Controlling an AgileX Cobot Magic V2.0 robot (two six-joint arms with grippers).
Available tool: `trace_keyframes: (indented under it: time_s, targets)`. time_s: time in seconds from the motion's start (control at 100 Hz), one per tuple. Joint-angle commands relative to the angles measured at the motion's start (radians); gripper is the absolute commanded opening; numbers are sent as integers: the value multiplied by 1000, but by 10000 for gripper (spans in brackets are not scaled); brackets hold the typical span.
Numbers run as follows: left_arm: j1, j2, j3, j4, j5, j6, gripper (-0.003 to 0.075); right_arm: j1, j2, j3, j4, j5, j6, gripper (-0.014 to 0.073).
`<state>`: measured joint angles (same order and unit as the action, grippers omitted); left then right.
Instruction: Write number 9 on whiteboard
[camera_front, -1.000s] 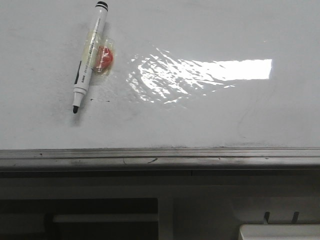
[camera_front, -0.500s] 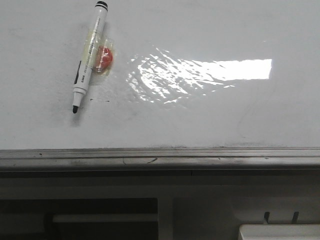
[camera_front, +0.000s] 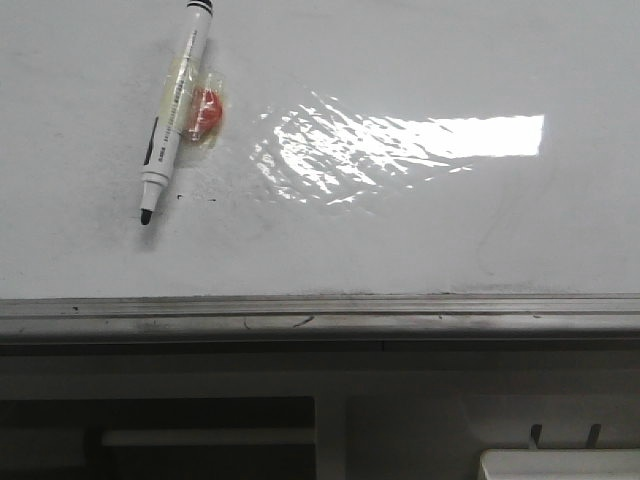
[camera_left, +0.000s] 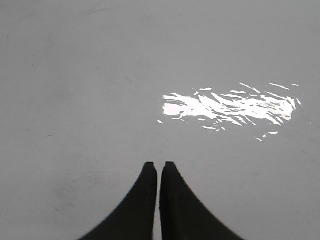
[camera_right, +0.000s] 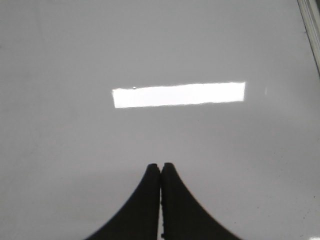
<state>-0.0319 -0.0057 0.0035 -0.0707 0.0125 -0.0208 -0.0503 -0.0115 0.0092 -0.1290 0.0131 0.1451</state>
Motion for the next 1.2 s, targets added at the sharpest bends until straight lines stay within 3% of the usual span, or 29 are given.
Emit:
trace_keyframes:
  time_s: [0.0, 0.14, 0.38, 0.58, 0.65, 0.77, 0.84, 1.01, 1.19]
  targets:
    - [1, -18, -2, -12, -78, -6, -20, -8, -8, -6, 56, -81, -3, -49]
    - [1, 51, -81, -10, 3, -6, -20, -8, 36, -77, 71, 27, -3, -49]
    - [1, 247, -229, -8, 2, -6, -20, -8, 218, -208, 134, 168, -3, -49]
    - [1, 377, -278, -8, -29, -4, -15, -8, 331, -232, 134, 162, -3, -49]
    - [1, 411, -280, -8, -62, -4, 34, -8, 353, -232, 134, 166, -3, -49]
    - [1, 462, -280, -8, -125, -4, 235, -8, 373, -232, 129, 157, -3, -49]
    - [1, 498, -280, -10, -156, -4, 313, -8, 373, -232, 129, 155, -3, -49]
    - [-33, 587, -280, 3, -255, -4, 326, -8, 373, -232, 129, 152, -3, -49]
    - [-238, 660, -280, 95, -419, -4, 325, -8, 373, -232, 129, 152, -3, -49]
